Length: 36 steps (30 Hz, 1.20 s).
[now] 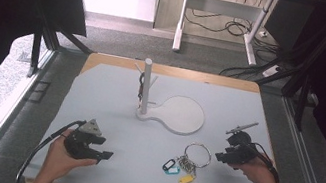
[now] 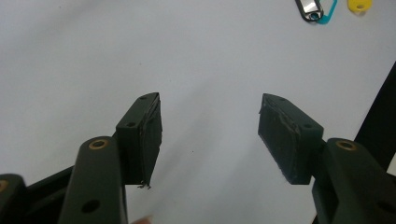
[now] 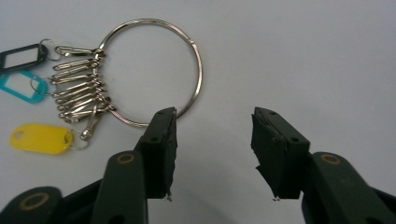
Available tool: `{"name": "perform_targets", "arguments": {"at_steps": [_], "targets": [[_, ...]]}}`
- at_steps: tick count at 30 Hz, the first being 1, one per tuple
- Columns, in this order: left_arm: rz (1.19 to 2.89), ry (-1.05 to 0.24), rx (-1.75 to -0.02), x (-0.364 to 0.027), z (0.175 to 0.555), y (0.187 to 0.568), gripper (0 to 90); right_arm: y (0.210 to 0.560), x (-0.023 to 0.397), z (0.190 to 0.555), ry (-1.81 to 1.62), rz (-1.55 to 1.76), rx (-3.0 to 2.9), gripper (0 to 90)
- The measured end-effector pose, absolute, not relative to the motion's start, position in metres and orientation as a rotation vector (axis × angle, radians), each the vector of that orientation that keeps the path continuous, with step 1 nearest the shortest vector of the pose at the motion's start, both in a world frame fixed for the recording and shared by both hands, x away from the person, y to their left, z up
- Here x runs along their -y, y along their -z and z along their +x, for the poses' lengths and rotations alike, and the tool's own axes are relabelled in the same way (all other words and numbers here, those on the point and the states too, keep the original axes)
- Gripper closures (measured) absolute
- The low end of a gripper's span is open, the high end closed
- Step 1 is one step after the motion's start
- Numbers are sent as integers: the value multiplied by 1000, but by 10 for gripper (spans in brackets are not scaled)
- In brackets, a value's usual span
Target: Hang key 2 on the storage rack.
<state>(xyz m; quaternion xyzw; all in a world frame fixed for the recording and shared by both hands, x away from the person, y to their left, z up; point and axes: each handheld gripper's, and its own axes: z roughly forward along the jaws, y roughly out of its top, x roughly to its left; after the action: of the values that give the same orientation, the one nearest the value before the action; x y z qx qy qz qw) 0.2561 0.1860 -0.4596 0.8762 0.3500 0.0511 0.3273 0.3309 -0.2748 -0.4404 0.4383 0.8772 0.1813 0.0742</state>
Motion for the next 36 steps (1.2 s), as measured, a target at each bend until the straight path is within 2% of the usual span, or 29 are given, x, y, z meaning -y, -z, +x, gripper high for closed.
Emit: {"name": "perform_targets", "arguments": {"at_steps": [14, 36], "targets": [[2304, -130, -908, -186, 255, 460, 399, 456, 243, 372, -346, 1286, -2745, 664], [2312, -119, -913, -183, 256, 465, 399, 475, 225, 383, -185, 1244, -2818, 793]]}}
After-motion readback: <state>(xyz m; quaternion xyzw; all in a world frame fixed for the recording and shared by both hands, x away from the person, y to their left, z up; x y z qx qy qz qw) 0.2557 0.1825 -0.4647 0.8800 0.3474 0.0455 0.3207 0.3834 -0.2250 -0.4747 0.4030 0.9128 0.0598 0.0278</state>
